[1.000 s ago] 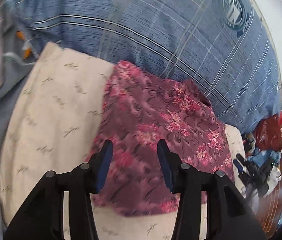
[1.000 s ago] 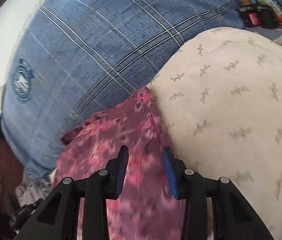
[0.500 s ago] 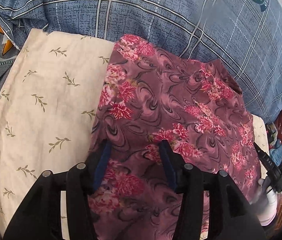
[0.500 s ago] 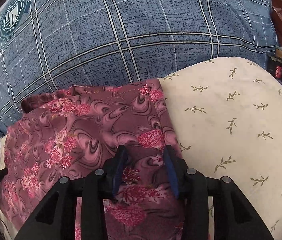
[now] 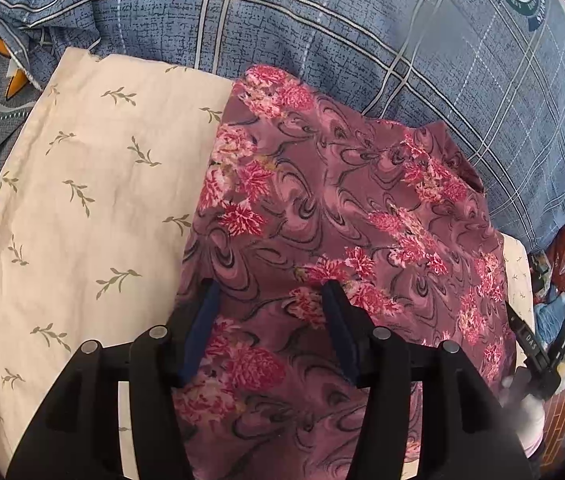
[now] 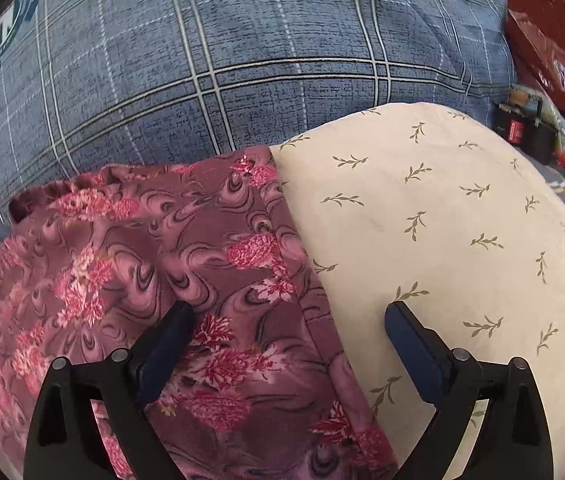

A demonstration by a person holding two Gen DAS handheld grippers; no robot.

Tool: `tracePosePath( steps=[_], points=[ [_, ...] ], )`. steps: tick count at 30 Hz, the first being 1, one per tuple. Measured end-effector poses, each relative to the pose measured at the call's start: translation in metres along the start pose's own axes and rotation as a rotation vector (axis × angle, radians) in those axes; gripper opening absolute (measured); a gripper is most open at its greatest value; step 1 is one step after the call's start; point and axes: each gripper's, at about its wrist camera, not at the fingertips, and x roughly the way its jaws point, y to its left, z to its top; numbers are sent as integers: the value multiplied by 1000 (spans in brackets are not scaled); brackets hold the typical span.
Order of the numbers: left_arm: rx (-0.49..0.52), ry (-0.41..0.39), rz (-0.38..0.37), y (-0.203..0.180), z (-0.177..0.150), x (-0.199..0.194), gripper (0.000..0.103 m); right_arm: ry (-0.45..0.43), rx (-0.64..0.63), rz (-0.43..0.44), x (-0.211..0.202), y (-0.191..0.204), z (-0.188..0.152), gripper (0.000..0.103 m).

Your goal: Fold small clothes

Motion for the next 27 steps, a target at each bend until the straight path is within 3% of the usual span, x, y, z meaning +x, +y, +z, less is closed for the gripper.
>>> tracePosePath(
  steps=[5,12,20,27],
  points=[
    [-2,26,0,3,-2,-10,53,16,29,-5,-9,-5,-9,97],
    [12,19,-9,15,-18,-47,54,12,-53,-66,-45,5,-31,97],
    [0,7,31,57,-16,-77,54,-124,-270,-39,-103,59,-57,97],
    [-64,25,8,89,-9,-80,54,-152,-380,62,-123,117,-81,97]
  ],
)
